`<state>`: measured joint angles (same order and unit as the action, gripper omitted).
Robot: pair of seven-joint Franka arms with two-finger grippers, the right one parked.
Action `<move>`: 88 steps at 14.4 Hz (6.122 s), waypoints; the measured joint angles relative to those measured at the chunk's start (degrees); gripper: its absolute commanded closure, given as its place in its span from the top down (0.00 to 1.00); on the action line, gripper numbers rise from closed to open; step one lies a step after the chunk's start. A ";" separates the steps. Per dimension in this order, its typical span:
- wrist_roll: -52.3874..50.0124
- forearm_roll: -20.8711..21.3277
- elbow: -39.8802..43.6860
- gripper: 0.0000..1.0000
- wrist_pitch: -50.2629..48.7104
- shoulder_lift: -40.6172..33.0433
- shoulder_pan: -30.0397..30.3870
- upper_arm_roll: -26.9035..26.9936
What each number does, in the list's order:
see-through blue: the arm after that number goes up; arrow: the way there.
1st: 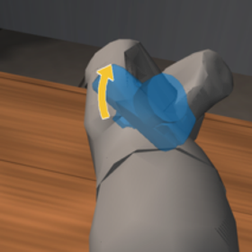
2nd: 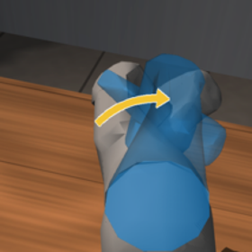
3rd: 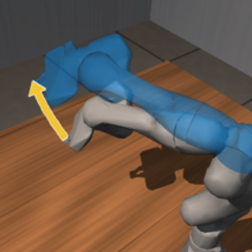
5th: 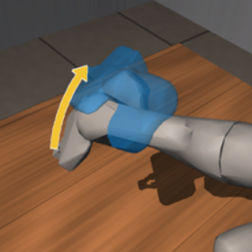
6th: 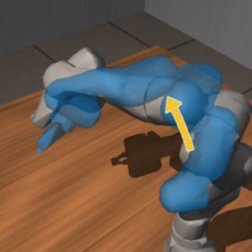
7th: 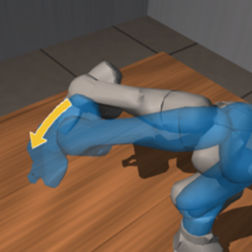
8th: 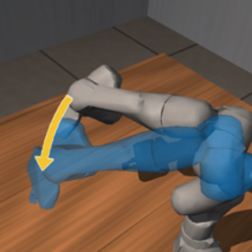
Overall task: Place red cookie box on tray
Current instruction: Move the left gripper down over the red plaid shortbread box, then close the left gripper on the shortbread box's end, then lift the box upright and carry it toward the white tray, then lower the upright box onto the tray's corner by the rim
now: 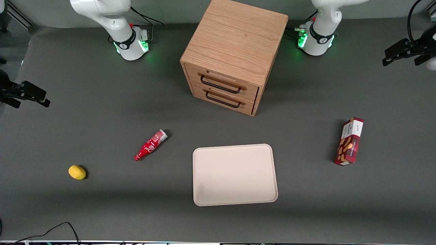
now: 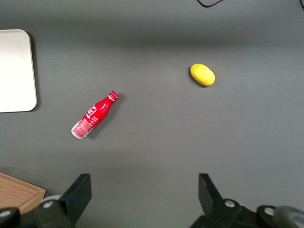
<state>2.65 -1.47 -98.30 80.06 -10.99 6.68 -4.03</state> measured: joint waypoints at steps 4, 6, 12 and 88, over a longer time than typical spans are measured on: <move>-0.01 0.12 0.14 1.00 -1.28 0.07 -0.01 -0.25; -0.01 0.21 0.15 1.00 -1.80 0.08 0.00 -0.24; 5.46 1.76 -0.39 1.00 0.98 1.30 -0.01 0.83; -44.10 25.66 11.25 0.00 50.54 54.40 -11.34 -23.12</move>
<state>-41.45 24.18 -87.06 130.60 43.41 -4.65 -27.15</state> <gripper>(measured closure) 0.767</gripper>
